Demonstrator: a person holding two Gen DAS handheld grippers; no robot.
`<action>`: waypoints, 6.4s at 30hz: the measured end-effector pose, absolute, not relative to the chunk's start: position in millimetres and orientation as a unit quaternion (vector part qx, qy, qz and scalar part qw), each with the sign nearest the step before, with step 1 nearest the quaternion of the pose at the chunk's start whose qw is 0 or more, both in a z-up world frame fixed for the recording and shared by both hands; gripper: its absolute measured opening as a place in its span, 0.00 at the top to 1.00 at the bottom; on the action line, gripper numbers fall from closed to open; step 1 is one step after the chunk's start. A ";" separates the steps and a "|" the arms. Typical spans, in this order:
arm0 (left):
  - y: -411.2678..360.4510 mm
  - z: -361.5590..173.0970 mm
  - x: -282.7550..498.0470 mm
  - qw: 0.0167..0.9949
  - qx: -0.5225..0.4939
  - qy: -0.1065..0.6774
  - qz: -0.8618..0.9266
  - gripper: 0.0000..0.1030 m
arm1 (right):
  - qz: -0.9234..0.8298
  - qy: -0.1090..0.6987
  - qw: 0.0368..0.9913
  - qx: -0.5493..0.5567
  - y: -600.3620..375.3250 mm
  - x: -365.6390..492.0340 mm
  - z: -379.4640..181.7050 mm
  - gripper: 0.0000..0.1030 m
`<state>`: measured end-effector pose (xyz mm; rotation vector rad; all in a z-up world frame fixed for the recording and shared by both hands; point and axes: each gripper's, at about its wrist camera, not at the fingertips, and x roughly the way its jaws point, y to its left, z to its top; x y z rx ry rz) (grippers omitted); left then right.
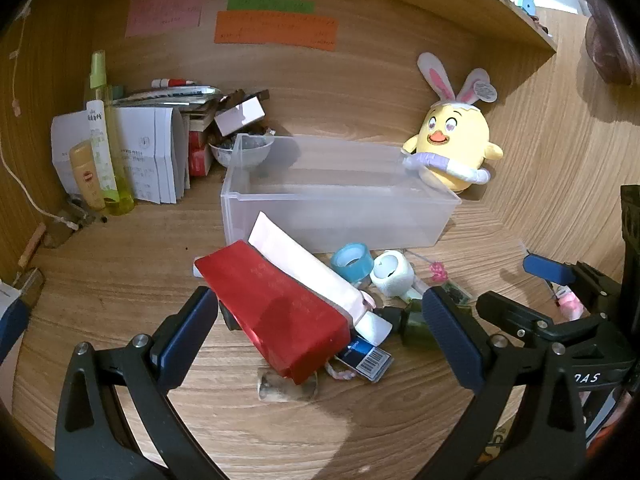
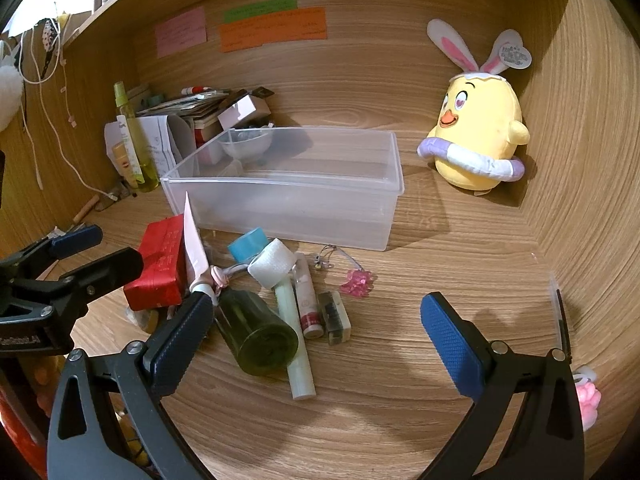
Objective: Organize objects
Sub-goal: 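Move the left tool to the red box while the right tool approaches the small clear vial, then grasp the red box with the left tool while the right tool grasps the small vial, then carry the red box into the clear bin and open the left tool while the right carries the vial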
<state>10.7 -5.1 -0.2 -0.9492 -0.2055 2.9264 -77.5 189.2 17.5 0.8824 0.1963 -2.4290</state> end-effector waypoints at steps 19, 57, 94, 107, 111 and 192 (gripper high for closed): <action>-7.4 0.2 6.2 0.033 -0.315 -0.068 0.946 0.00 | -0.899 0.070 0.275 0.334 185.9 -81.1 16.4 0.00; -35.3 -31.8 -22.1 -0.018 -0.397 -0.107 0.911 0.16 | -0.889 0.056 0.253 0.378 217.8 -130.9 -6.4 0.30; -36.9 -55.3 -24.0 -0.035 -0.438 -0.106 0.892 0.38 | -0.865 0.077 0.281 0.410 201.6 -132.0 -30.7 0.85; -65.1 -45.5 -8.3 -0.107 -0.404 -0.110 0.902 0.43 | -0.881 0.073 0.272 0.380 201.7 -126.7 -17.1 0.85; -81.9 -37.1 -0.3 -0.123 -0.389 -0.124 0.904 0.43 | -0.885 0.068 0.271 0.374 200.7 -126.5 -10.9 0.85; -35.5 -10.7 -191.6 0.035 -0.415 -0.039 0.908 0.43 | -0.855 0.141 0.280 0.414 82.8 -255.9 4.9 0.86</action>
